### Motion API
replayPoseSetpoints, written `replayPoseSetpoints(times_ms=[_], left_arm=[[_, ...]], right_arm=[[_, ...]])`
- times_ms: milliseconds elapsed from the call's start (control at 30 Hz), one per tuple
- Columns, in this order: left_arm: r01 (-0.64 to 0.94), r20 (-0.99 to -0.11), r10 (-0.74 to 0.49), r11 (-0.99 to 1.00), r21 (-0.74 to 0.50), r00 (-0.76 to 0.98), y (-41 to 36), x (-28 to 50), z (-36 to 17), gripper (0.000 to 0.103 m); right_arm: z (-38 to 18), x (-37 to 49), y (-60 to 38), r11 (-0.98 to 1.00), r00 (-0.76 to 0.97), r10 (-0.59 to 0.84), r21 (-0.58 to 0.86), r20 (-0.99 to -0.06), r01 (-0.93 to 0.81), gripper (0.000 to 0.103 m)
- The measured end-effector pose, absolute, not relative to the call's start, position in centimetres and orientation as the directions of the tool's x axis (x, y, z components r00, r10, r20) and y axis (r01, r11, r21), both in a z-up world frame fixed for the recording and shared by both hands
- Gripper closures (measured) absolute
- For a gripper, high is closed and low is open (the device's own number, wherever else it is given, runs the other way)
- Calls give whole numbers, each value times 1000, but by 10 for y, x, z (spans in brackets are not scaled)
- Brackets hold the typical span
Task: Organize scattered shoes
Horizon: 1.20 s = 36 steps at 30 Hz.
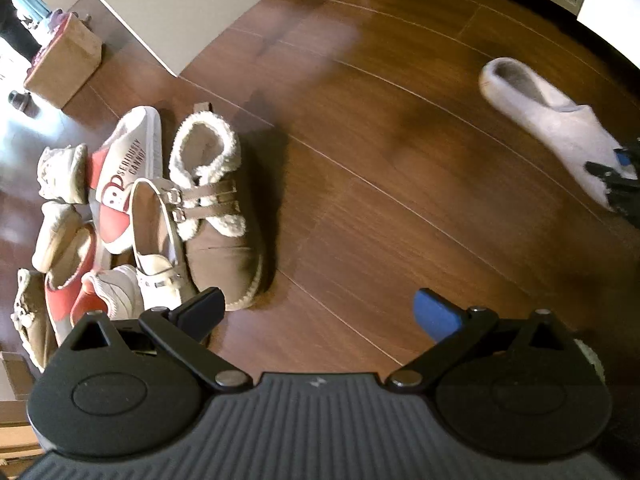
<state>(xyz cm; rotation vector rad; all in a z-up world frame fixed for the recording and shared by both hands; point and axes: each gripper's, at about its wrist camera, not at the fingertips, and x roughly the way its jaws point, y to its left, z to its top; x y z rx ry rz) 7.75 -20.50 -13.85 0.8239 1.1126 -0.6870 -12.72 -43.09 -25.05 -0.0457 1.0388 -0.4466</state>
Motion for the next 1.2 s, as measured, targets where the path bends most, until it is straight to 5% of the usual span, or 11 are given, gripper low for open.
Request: replayPoseSetpoints(times_ms=[433,633,767,1033,1200], left_arm=[[816,-944,-84,531,227,318,-207,66,-124,1],[791,-936,-76,560,245,343,-200,66,-110,1],[755,-927,-65,603,259,370,-173,67,-85,1],[620,-894,65,698,358,443,-62,70,-30,1],[516,-870,160,749,415,467,12,81,-13,1]], right_arm=[[-241,-163,-438,929,413,-336,-226,-846,292,82],[-228,-163,-441,917,413,-332,-186,-848,354,69],[-190,-179,-421,884,496,-376,-142,-783,446,35],[-175,-200,-369,843,504,-177,134,-845,521,32],[-162,-157,-350,880,533,-117,162,-838,447,24]])
